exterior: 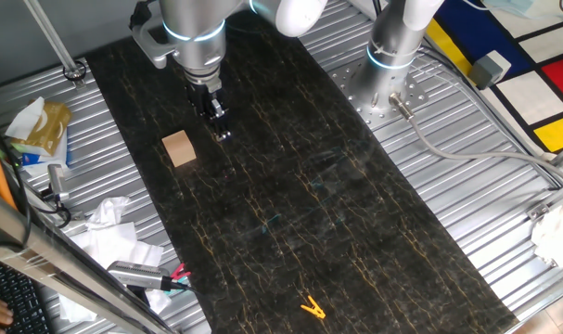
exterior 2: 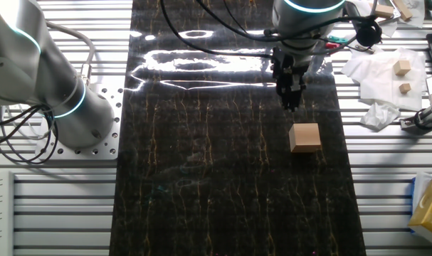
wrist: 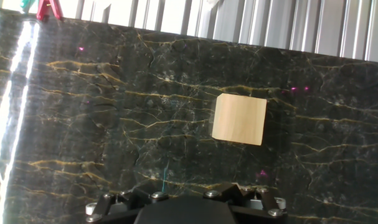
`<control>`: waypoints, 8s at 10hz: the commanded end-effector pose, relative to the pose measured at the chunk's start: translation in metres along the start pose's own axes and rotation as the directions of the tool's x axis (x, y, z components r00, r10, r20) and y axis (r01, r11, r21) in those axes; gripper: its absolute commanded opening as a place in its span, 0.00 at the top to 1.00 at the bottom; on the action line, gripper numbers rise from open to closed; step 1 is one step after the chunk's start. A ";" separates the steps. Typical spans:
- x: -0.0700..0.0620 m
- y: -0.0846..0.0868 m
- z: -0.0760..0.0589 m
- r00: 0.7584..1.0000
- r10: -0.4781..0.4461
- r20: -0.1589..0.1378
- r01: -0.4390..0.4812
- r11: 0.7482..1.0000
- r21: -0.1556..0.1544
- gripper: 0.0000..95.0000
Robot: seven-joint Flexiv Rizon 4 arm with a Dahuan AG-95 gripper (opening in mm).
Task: Hold a small block with the gripper and sweep it from left to right on the table
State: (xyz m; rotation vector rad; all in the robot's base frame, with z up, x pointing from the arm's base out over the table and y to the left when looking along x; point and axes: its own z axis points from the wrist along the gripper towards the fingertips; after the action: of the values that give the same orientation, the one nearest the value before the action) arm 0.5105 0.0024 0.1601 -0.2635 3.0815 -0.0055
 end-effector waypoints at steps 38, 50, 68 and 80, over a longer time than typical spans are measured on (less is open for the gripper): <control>-0.024 -0.001 0.005 1.000 -0.009 -0.006 0.009 1.000 0.010 0.40; -0.032 -0.003 0.003 1.000 -0.003 -0.004 0.003 1.000 0.012 0.40; -0.047 -0.019 0.004 1.000 -0.025 -0.007 0.025 1.000 0.009 0.40; -0.061 -0.034 0.009 0.999 -0.040 -0.010 0.040 0.999 0.010 0.40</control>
State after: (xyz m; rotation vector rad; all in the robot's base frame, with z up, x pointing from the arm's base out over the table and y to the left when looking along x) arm 0.5778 -0.0220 0.1544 -0.3259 3.0827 -0.0266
